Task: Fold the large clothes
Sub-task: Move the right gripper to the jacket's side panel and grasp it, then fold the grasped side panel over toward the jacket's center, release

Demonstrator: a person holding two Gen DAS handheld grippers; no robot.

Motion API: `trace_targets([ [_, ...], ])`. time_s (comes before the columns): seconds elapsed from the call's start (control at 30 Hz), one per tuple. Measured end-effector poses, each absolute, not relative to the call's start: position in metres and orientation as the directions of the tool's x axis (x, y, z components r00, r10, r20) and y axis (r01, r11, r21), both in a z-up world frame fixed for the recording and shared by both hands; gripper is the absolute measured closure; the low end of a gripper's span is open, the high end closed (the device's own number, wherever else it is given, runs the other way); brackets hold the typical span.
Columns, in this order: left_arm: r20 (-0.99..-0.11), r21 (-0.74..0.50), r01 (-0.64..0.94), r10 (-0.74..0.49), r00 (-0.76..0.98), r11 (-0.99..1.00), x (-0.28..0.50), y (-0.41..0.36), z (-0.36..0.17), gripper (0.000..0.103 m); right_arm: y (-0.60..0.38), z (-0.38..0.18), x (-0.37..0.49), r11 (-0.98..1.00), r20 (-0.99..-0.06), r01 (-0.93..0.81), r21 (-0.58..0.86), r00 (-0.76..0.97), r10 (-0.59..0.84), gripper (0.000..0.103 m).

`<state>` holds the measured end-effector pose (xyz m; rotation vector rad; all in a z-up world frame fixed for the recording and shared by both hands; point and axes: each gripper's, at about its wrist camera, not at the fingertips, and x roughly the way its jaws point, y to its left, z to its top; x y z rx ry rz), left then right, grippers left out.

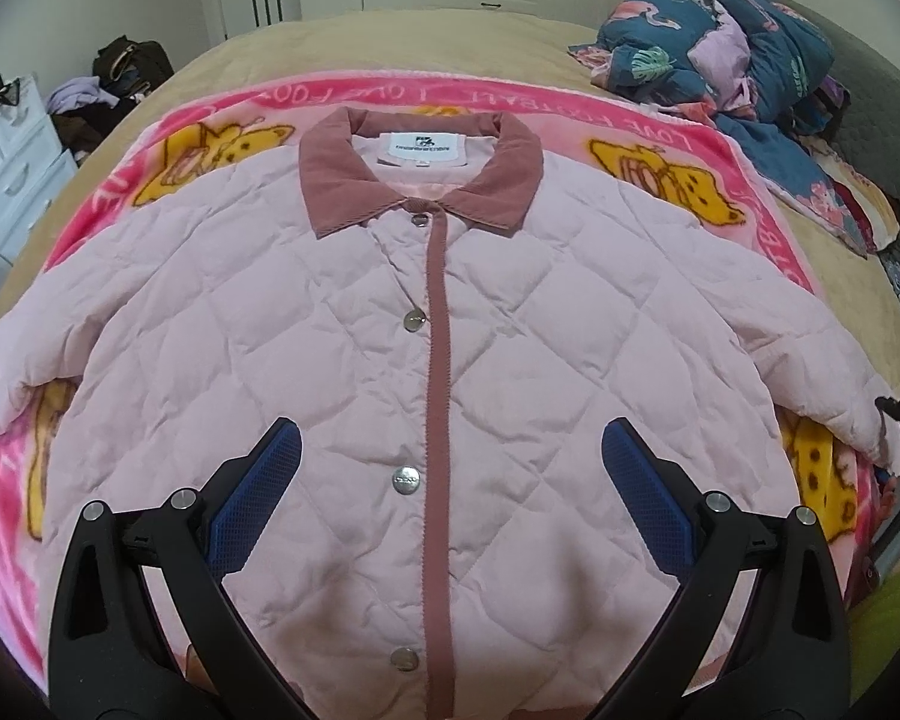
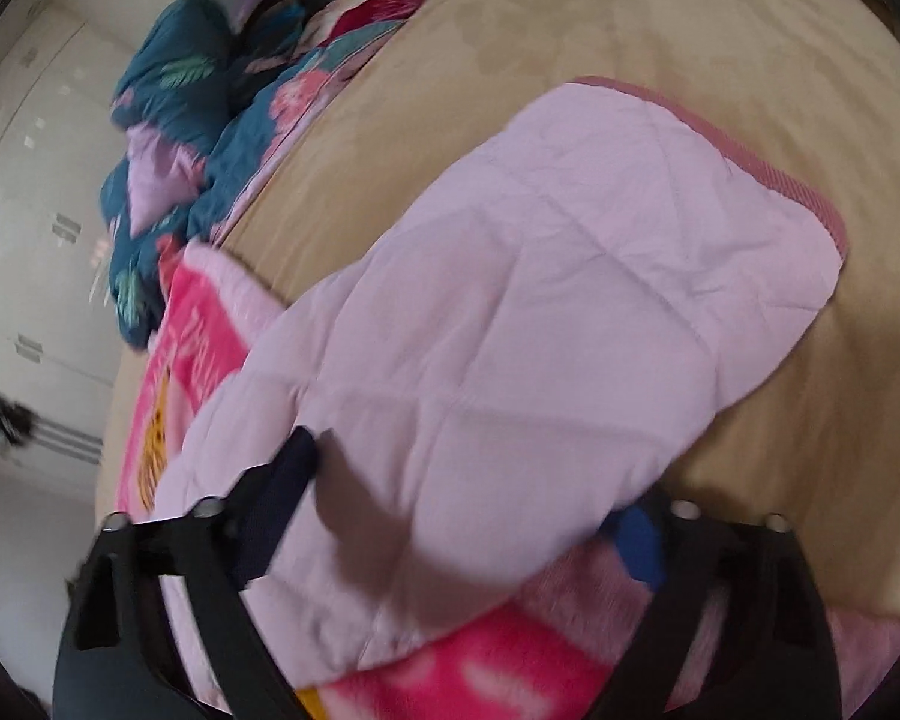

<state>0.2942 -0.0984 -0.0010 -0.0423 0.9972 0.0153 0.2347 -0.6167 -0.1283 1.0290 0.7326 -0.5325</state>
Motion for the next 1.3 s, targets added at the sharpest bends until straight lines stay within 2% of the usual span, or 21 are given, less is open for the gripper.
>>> trace_targets([
  [0.1,-0.840,-0.011,-0.035,0.010,0.542,0.999,0.301,-0.095,0.001,0.009,-0.620,-0.124,0.242,0.475,-0.742,0.674,0.565,0.667,-0.064,0.042],
  [0.17,-0.839,-0.006,-0.040,0.016,0.544,0.999,0.305,-0.090,0.004,0.009,-0.618,-0.116,0.249,0.516,-0.727,0.643,0.566,0.685,-0.056,0.063],
  [0.27,-0.834,0.001,-0.045,0.026,0.551,0.999,0.311,-0.084,0.011,0.009,-0.611,-0.090,0.258,0.588,-0.692,0.595,0.548,0.717,-0.079,0.078],
  [0.5,-0.822,-0.022,-0.070,0.022,0.570,0.997,0.319,-0.064,0.027,0.009,-0.570,-0.006,0.270,0.768,-0.554,0.414,0.488,0.827,-0.094,0.083],
  [0.7,-0.812,-0.053,-0.101,0.016,0.583,0.994,0.325,-0.038,0.042,0.009,-0.506,0.059,0.278,0.886,-0.433,0.227,0.403,0.901,-0.034,0.084],
  [0.9,-0.788,-0.056,-0.138,0.041,0.615,0.989,0.333,-0.014,0.067,0.009,-0.432,0.097,0.294,0.947,-0.361,0.079,0.311,0.932,0.040,0.084],
  [1.03,-0.763,-0.050,-0.165,0.069,0.642,0.985,0.336,0.003,0.080,0.009,-0.379,0.105,0.307,0.967,-0.355,-0.016,0.256,0.928,0.109,0.084],
  [1.13,-0.763,-0.110,-0.176,0.031,0.645,0.978,0.333,0.017,0.078,0.009,-0.339,0.099,0.314,0.973,-0.369,-0.077,0.216,0.917,0.155,0.084],
  [1.23,-0.757,-0.229,-0.181,-0.058,0.651,0.956,0.330,0.033,0.067,0.009,-0.304,0.086,0.324,0.970,-0.402,-0.134,0.202,0.892,0.207,0.084],
  [1.3,-0.762,-0.229,-0.199,-0.047,0.646,0.953,0.329,0.039,0.057,0.009,-0.276,0.072,0.328,0.967,-0.436,-0.168,0.189,0.869,0.236,0.084],
])
